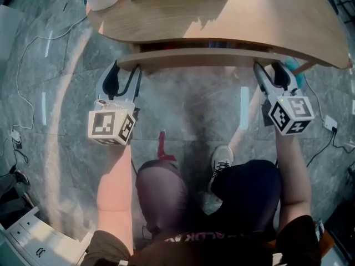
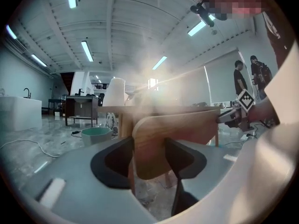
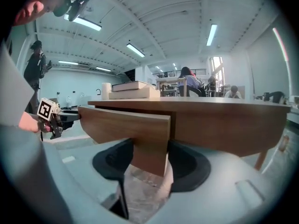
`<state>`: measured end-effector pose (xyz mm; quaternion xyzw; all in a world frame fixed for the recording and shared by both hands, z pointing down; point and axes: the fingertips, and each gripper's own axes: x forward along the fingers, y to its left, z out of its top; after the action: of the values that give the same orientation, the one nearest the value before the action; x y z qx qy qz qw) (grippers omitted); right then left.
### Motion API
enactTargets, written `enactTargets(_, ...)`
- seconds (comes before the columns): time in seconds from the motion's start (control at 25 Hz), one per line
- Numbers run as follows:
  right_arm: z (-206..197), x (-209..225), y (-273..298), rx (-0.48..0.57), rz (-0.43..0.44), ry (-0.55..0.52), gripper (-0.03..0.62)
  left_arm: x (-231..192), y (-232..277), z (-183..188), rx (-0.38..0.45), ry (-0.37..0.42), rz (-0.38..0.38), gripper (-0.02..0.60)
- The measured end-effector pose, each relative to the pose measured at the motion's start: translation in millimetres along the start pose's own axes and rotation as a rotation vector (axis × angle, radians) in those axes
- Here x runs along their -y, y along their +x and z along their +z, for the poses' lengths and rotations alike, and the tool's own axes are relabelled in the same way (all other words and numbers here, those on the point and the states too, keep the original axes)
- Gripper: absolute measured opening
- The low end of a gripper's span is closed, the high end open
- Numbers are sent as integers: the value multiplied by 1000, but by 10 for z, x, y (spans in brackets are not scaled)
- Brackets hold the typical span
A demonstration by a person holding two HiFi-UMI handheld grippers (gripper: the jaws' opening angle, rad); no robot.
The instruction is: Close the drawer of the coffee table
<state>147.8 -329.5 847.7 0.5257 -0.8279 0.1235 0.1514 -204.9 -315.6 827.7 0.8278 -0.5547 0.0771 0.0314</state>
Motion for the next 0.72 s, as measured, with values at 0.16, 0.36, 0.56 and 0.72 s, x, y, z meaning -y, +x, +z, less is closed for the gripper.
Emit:
enactTargets(0.16, 73, 7, 89, 3, -63, -3, 225, -94, 101, -17, -1, -19, 55, 213)
enactTargets(0.36, 113, 61, 197, -14, -179, 32, 225, -151, 223, 6, -4, -35, 101, 213)
enactTargets(0.56, 145, 119, 269, -12, -263, 51, 225, -179, 321, 13, -3, -53, 133, 213)
enactTargets(0.72, 171, 147, 335, -11, -295, 74, 225, -218, 393, 13, -4, -79, 169, 210)
